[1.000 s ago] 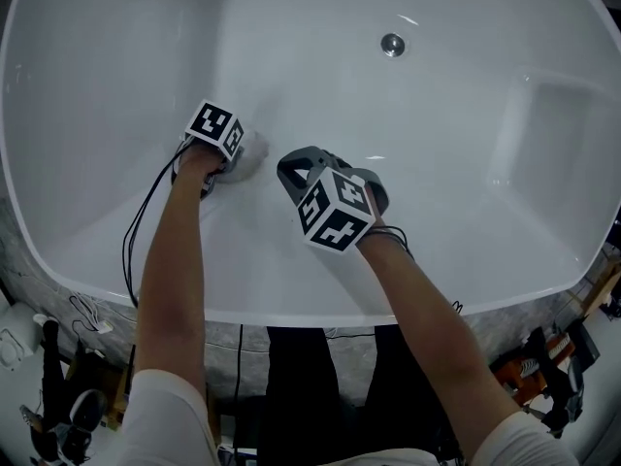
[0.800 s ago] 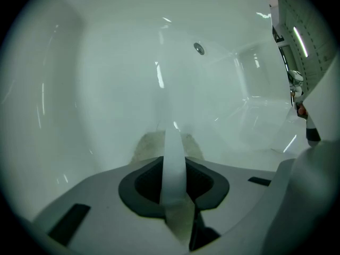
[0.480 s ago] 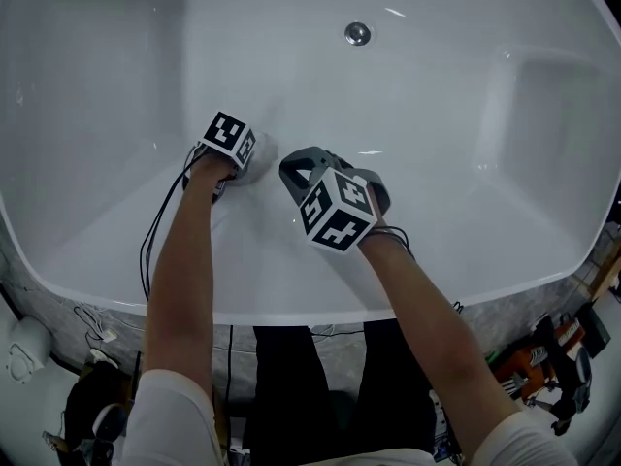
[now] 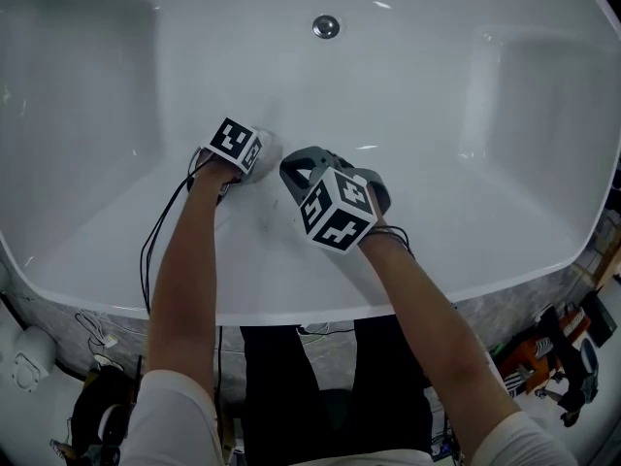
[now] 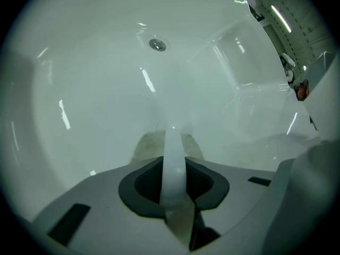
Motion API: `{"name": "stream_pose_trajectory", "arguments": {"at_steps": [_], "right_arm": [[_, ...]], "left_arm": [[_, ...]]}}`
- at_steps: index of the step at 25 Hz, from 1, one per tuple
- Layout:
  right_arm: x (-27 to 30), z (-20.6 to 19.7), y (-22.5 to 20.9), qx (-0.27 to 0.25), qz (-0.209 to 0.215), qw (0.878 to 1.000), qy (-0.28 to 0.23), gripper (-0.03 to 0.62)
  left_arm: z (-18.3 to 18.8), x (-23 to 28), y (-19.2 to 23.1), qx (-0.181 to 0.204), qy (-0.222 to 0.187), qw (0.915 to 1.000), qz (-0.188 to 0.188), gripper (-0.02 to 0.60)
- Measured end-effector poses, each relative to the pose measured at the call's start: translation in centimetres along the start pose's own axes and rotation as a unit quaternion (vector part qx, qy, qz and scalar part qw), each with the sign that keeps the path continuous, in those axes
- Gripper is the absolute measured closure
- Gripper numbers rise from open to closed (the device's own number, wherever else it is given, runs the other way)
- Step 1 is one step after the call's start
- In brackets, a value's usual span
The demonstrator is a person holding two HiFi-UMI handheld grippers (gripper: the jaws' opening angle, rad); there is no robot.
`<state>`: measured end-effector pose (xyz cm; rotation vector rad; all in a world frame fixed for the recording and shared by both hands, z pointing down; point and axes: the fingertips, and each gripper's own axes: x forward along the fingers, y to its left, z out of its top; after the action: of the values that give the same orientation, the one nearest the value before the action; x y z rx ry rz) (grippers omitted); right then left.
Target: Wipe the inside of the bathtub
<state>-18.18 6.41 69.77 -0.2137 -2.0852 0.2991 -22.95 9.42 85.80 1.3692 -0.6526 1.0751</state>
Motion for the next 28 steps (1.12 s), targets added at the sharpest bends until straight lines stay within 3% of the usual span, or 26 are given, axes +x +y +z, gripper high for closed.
{"name": "stream_pose_trajectory", "arguments": {"at_steps": [11, 28], "right_arm": [[-4.5, -5.1, -2.7, 0.019, -0.021, 1.0, 0.0, 0.576], [-13.0, -14.3, -6.7, 0.048, -0.067, 0.997, -0.006, 0.576]], "left_arm": [[4.1, 2.2, -6.0, 0.023, -0.002, 0.9997, -0.011, 0.486], [11.1, 6.3, -16.0, 0.123, 0.006, 0.9923, 0.01, 0.486]]}}
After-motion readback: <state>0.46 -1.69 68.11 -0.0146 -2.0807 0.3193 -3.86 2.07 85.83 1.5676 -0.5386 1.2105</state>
